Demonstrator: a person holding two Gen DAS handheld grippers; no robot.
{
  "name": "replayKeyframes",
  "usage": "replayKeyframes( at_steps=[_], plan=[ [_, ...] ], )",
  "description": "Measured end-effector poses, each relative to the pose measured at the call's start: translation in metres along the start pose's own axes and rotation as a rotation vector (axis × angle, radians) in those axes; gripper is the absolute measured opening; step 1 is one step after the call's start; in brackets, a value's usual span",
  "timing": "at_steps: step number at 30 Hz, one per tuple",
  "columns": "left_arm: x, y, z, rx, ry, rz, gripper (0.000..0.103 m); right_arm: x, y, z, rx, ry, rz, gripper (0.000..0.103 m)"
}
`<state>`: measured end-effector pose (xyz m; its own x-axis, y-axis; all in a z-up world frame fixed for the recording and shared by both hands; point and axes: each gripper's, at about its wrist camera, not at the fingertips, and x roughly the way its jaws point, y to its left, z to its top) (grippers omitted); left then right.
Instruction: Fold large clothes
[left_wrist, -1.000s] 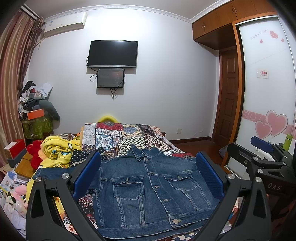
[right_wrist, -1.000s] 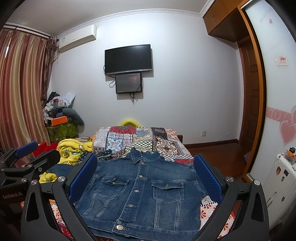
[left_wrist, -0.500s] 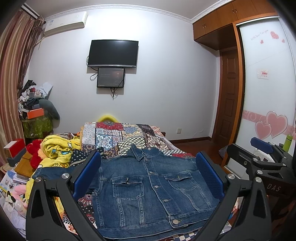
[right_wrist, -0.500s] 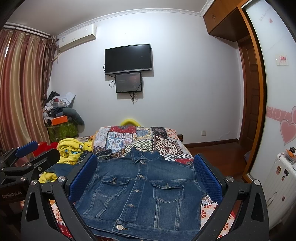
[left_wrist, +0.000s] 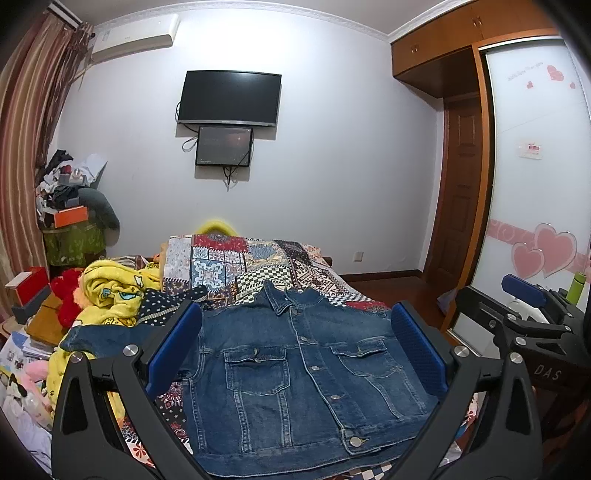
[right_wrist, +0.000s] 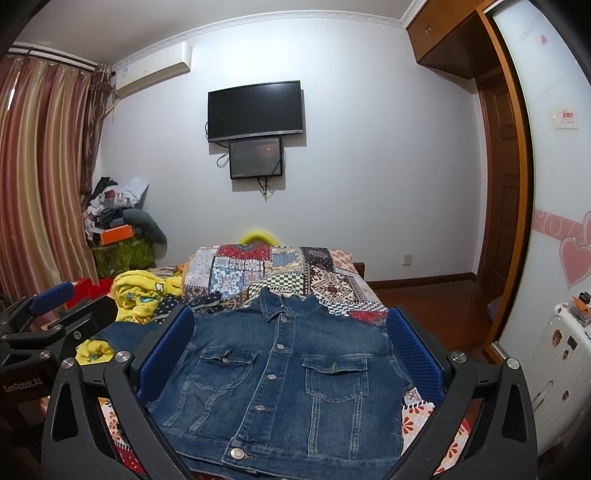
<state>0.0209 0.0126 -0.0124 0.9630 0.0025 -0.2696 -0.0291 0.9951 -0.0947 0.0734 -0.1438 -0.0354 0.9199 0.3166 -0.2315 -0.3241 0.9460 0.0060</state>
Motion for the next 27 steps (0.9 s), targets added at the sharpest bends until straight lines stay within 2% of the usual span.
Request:
replayKeyframes(
  at_steps=[9,16,22,27],
  plan=[
    [0.029,0.026,0.002,-0.047,0.031,0.011,0.103,0.03,0.006,0.001,-0.024,0.048,0.0,0.103],
    [0.066,0.066,-0.001,-0.082,0.045,0.095,0.103,0.076,0.006,0.002,-0.024,0.108,0.024,0.103],
    [0.107,0.126,-0.013,-0.139,0.108,0.13,0.103,0.13,0.008,-0.001,-0.045,0.184,0.033,0.103],
    [0.133,0.189,-0.035,-0.167,0.14,0.187,0.103,0.177,0.011,-0.011,-0.096,0.267,0.023,0.103]
  ],
)
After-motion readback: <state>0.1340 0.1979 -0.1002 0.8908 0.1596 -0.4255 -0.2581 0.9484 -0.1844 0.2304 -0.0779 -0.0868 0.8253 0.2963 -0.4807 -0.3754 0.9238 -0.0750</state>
